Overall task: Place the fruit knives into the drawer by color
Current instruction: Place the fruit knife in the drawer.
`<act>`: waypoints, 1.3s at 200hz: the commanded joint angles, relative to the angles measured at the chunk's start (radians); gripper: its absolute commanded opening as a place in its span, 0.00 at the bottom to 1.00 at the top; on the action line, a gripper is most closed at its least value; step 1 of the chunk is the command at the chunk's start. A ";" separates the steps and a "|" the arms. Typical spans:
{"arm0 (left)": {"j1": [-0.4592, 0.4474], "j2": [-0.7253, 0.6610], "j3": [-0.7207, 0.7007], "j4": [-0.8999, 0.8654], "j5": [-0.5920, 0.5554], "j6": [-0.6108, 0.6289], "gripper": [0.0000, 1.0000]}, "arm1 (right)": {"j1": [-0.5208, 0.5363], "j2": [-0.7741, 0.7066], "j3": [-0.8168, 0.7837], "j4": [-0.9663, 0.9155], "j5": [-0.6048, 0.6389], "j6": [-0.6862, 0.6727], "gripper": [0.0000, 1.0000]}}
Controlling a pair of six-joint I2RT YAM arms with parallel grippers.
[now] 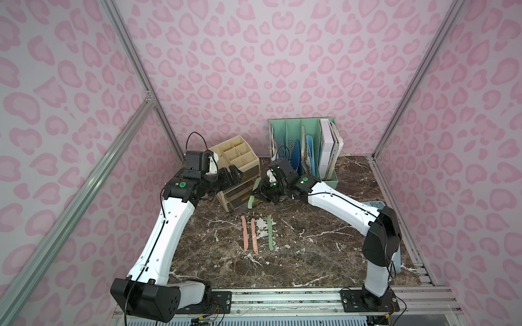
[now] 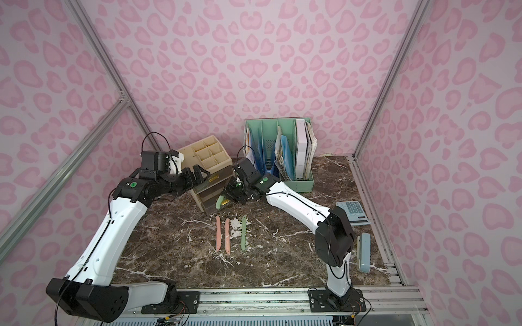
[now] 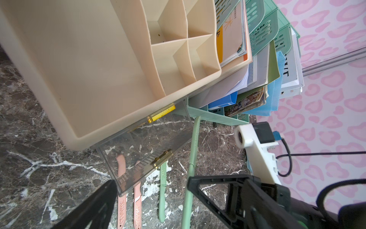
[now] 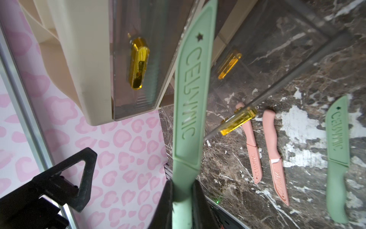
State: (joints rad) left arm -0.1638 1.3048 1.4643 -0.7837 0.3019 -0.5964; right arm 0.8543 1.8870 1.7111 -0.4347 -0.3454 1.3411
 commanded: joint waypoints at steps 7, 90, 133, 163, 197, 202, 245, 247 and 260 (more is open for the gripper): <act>0.004 0.004 0.018 0.020 0.001 0.012 0.99 | 0.006 -0.006 -0.015 0.068 -0.006 0.130 0.00; 0.006 0.054 0.094 0.028 -0.003 0.023 0.99 | 0.032 0.075 0.101 0.028 0.034 0.271 0.00; 0.007 0.078 0.132 0.034 0.000 0.015 0.99 | 0.031 0.102 0.106 0.031 0.049 0.317 0.00; 0.008 0.077 0.128 0.037 0.002 0.015 0.99 | 0.031 0.134 0.099 0.059 0.028 0.347 0.00; 0.007 0.076 0.126 0.038 0.003 0.017 0.99 | 0.022 0.170 0.124 0.068 0.023 0.349 0.00; 0.007 0.076 0.126 0.037 0.004 0.018 0.99 | 0.021 0.173 0.124 0.072 0.021 0.351 0.00; 0.008 0.077 0.119 0.035 -0.003 0.025 0.99 | 0.014 0.198 0.133 0.080 0.004 0.351 0.14; 0.007 0.077 0.118 0.035 -0.003 0.025 0.99 | 0.013 0.200 0.133 0.081 0.004 0.351 0.15; 0.008 0.075 0.116 0.035 -0.003 0.027 0.99 | 0.011 0.206 0.135 0.086 -0.002 0.349 0.24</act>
State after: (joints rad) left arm -0.1566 1.3827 1.5826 -0.7616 0.3019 -0.5915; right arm 0.8684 2.0853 1.8355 -0.3771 -0.3267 1.6882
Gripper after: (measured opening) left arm 0.988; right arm 0.166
